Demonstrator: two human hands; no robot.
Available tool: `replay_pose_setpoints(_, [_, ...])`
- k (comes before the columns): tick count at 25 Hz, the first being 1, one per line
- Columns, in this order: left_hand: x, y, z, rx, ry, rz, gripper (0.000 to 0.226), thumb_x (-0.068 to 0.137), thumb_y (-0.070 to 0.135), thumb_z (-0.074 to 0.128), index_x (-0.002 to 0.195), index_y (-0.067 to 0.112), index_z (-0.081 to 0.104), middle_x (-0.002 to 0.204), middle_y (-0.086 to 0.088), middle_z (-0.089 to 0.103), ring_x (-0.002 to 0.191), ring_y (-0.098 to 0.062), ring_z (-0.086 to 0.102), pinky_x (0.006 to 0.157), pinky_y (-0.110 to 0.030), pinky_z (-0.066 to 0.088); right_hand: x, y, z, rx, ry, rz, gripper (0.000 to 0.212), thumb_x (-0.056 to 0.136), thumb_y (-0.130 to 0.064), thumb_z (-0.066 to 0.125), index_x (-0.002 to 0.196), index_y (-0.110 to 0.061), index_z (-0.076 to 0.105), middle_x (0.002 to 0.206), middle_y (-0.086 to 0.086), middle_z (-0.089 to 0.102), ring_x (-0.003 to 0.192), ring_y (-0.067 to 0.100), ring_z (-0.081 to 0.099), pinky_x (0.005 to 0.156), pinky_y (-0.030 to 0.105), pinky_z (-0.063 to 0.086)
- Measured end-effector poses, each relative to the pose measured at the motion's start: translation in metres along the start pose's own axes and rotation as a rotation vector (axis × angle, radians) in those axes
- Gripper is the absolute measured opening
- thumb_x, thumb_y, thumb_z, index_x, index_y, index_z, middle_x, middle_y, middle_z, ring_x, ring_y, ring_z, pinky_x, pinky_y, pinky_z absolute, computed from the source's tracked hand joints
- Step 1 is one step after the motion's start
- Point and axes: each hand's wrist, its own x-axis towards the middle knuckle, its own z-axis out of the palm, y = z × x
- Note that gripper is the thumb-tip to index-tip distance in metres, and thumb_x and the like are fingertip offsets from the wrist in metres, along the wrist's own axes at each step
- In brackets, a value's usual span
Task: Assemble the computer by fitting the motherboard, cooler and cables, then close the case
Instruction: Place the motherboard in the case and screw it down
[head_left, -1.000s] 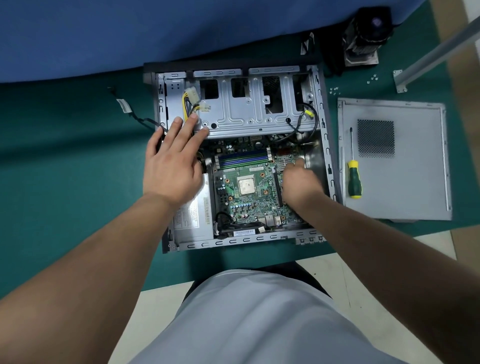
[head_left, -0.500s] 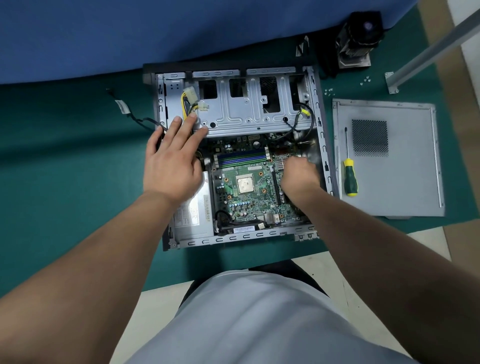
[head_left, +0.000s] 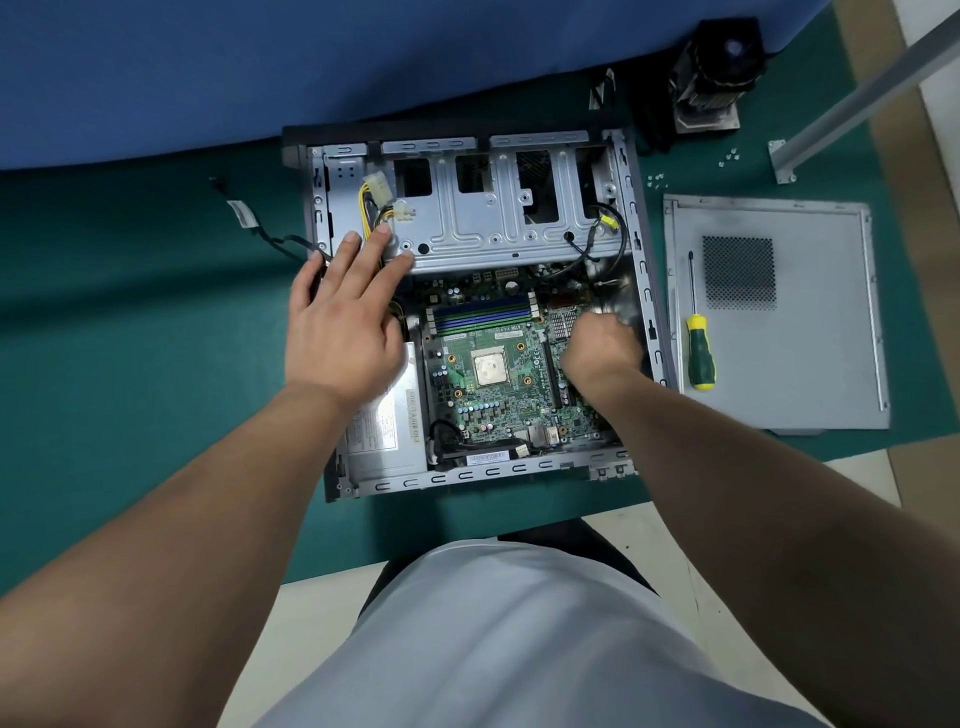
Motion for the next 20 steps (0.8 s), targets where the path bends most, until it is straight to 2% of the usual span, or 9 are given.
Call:
replay_pose_setpoints(3, [0.0, 0.0, -0.002, -0.009, -0.007, -0.001, 0.067, 0.086, 0.029, 0.041, 0.152, 0.037, 0.039, 0.17, 0.01, 0.021, 0.156, -0.019, 0.022, 0.127, -0.047, 0.01, -0.001, -0.005, -0.004, 0.02, -0.001, 0.029, 0.029, 0.089, -0.008, 0.067, 0.069, -0.008, 0.046, 0.066, 0.008, 0.051, 0.066, 0.024, 0.061, 0.06, 0.034, 0.057])
replay_pose_setpoints(5, [0.0, 0.001, -0.002, -0.007, -0.005, -0.005, 0.067, 0.086, 0.029, 0.041, 0.152, 0.037, 0.04, 0.17, 0.01, 0.021, 0.156, -0.019, 0.021, 0.127, -0.046, 0.009, 0.0, -0.007, -0.004, 0.014, -0.006, 0.027, 0.03, 0.09, -0.009, 0.065, 0.069, -0.007, 0.044, 0.067, 0.009, 0.05, 0.062, 0.023, 0.056, 0.061, 0.034, 0.057])
replay_pose_setpoints(9, [0.001, 0.0, -0.001, -0.006, -0.012, -0.008, 0.067, 0.086, 0.029, 0.04, 0.152, 0.038, 0.039, 0.17, 0.01, 0.022, 0.156, -0.018, 0.02, 0.127, -0.047, 0.009, 0.001, -0.012, -0.006, -0.007, 0.006, 0.0, 0.029, 0.09, -0.014, 0.064, 0.068, -0.01, 0.046, 0.066, 0.007, 0.052, 0.055, 0.019, 0.049, 0.047, 0.028, 0.043])
replay_pose_setpoints(13, [0.0, 0.001, -0.002, -0.006, -0.009, -0.01, 0.066, 0.087, 0.031, 0.038, 0.152, 0.037, 0.039, 0.17, 0.01, 0.022, 0.156, -0.018, 0.02, 0.127, -0.047, 0.01, -0.002, -0.006, -0.007, -0.014, -0.024, 0.016, 0.026, 0.089, -0.011, 0.064, 0.07, -0.009, 0.047, 0.068, 0.008, 0.056, 0.057, 0.02, 0.054, 0.049, 0.029, 0.049])
replay_pose_setpoints(16, [0.0, 0.001, -0.003, -0.009, -0.014, -0.006, 0.066, 0.087, 0.03, 0.039, 0.152, 0.037, 0.04, 0.17, 0.01, 0.022, 0.156, -0.018, 0.021, 0.127, -0.047, 0.01, -0.006, -0.001, -0.003, -0.069, -0.053, 0.028, 0.025, 0.091, -0.009, 0.061, 0.071, -0.008, 0.046, 0.068, 0.009, 0.055, 0.055, 0.02, 0.051, 0.041, 0.027, 0.035])
replay_pose_setpoints(18, [-0.001, 0.0, -0.003, -0.011, -0.015, -0.007, 0.065, 0.087, 0.03, 0.039, 0.152, 0.037, 0.04, 0.17, 0.01, 0.021, 0.156, -0.018, 0.02, 0.127, -0.046, 0.009, -0.008, -0.002, 0.0, -0.111, -0.052, 0.016, 0.027, 0.093, -0.005, 0.06, 0.071, -0.005, 0.044, 0.067, 0.01, 0.051, 0.055, 0.02, 0.05, 0.043, 0.031, 0.037])
replay_pose_setpoints(20, [0.0, 0.0, -0.003, -0.016, -0.017, -0.01, 0.065, 0.087, 0.03, 0.039, 0.152, 0.037, 0.04, 0.17, 0.01, 0.021, 0.156, -0.018, 0.02, 0.127, -0.046, 0.009, -0.008, -0.004, 0.002, -0.133, -0.055, -0.013, 0.017, 0.094, -0.001, 0.06, 0.078, -0.003, 0.052, 0.067, 0.01, 0.049, 0.056, 0.02, 0.049, 0.051, 0.031, 0.045])
